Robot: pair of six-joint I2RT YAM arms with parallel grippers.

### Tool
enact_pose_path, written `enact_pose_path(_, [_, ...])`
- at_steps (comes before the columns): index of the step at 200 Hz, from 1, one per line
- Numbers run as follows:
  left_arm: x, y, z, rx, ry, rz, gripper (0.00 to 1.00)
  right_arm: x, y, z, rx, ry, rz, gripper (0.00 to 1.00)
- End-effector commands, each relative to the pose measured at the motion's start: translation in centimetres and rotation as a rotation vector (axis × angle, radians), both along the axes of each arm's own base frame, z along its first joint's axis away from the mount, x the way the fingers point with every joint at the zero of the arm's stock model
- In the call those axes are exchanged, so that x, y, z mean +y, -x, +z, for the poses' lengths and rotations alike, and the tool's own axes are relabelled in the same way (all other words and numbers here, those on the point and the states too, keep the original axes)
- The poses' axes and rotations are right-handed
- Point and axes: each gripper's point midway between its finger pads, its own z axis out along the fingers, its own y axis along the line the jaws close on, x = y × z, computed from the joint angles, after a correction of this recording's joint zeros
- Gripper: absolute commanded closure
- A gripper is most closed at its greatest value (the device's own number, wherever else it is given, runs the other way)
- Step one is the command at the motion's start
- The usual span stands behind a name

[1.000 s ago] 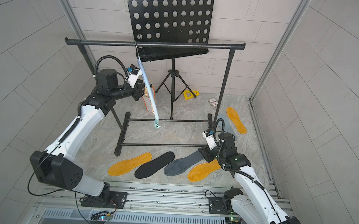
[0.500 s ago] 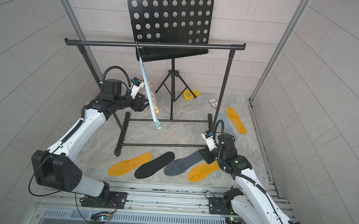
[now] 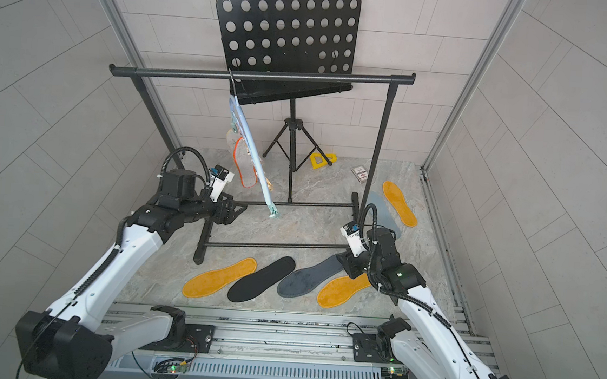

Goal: Take the shoe insoles off the hanger
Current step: Remove the insole from the hanger.

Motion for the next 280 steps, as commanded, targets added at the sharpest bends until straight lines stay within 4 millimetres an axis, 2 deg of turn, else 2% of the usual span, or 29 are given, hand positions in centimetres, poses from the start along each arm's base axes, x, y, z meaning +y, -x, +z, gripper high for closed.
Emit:
enact_pose_path(1, [0.9, 2.4, -2.4, 0.138, 0.025, 0.1, 0.28, 0.0, 0.2, 0.2, -0.01, 0.016, 0.012, 0.56])
enact_pose_path(42, [2.2, 5.7, -6.0, 0.285, 0.025, 0.211, 0.31, 0.3, 0.3, 0.2, -0.008, 0.023, 0.028, 0.56])
enact_pose_path(63, [2.8, 7.4, -7.6, 0.323, -0.064, 0.21, 0.32, 0.5, 0.4, 0.2, -0.01, 0.026, 0.043, 0.56])
enact_pose_path(80, [2.5, 7.8, -7.4, 0.31, -0.098, 0.192, 0.33, 0.6, 0.4, 0.2, -0.01, 0.027, 0.047, 0.55])
enact_pose_path(98, [2.9, 7.5, -7.8, 0.299, -0.128, 0.25, 0.33, 1.2, 0.6, 0.1, -0.003, 0.015, 0.081, 0.55])
enact_pose_path(120, [3.2, 7.6, -7.7, 0.287, -0.161, 0.259, 0.33, 3.4, 1.1, 0.9, -0.016, -0.077, 0.169, 0.55])
enact_pose_path(135, [2.9, 7.7, -7.7, 0.284, -0.169, 0.25, 0.34, 5.1, 0.4, 1.8, -0.033, -0.178, 0.181, 0.55])
enact_pose_path(160, [2.2, 8.0, -7.6, 0.282, -0.167, 0.215, 0.34, 6.9, -2.5, 4.1, -0.092, -0.284, 0.177, 0.52])
enact_pose_path(199, [1.6, 8.3, -7.5, 0.276, -0.167, 0.19, 0.35, 11.5, -7.4, 7.3, -0.097, -0.354, 0.315, 0.51])
enact_pose_path(229, [1.9, 8.2, -7.6, 0.275, -0.185, 0.202, 0.35, 15.4, -12.5, 10.1, -0.162, -0.412, 0.386, 0.49])
enact_pose_path(280, [1.3, 8.4, -7.7, 0.286, -0.17, 0.171, 0.35, 21.7, -20.6, 14.1, -0.262, -0.565, 0.458, 0.43])
